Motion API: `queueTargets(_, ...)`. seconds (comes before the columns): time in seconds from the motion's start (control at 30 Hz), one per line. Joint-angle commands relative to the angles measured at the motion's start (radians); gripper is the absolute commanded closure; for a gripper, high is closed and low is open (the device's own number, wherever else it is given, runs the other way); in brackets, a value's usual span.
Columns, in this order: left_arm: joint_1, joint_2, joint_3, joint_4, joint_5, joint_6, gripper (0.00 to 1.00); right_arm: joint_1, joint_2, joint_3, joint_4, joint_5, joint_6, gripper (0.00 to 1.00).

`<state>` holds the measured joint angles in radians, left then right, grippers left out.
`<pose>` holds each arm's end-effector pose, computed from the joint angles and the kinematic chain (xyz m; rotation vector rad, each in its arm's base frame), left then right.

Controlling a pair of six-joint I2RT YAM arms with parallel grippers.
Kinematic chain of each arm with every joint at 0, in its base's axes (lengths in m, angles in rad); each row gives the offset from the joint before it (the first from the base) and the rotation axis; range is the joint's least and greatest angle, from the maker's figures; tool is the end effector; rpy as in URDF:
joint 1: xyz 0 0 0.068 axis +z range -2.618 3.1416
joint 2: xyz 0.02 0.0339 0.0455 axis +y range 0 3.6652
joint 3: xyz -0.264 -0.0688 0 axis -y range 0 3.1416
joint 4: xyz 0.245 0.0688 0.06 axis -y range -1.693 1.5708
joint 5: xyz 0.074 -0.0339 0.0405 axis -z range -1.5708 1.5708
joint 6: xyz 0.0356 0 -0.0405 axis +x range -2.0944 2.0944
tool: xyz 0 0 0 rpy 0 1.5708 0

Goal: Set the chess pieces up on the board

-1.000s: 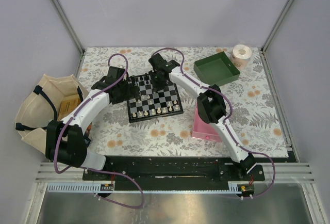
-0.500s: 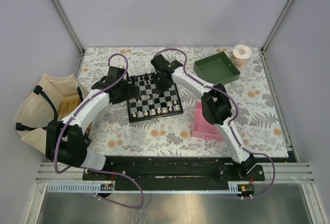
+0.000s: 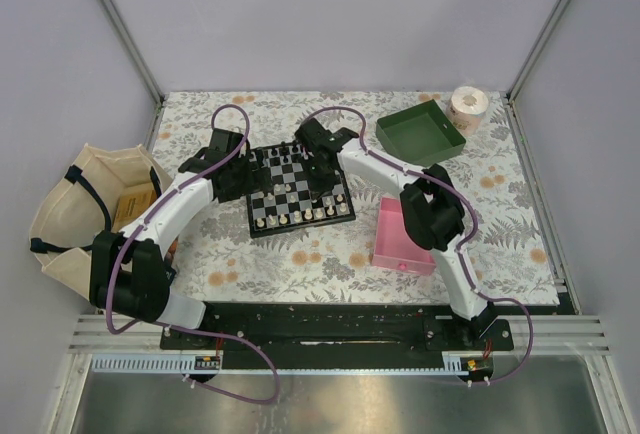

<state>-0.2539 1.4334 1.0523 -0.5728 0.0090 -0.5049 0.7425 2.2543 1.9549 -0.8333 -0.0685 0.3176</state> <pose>0.2874 -0.0749 0.2502 -0.3161 2.5345 -0.3121 0.3557 0.3297 0.2041 -0.6050 2.7043 0.3938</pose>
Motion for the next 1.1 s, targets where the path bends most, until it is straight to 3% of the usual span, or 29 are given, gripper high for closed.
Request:
queueTargets(0.0, 0.004, -0.007, 0.018, 0.04, 0.02, -0.003, 0.01, 0.014, -0.052, -0.001, 0.011, 0.025, -0.012, 0.92)
queueTargets(1.07, 0.005, -0.005, 0.015, 0.044, 0.025, -0.004, 0.01, 0.017, 0.013, 0.027, -0.035, 0.032, -0.005, 0.89)
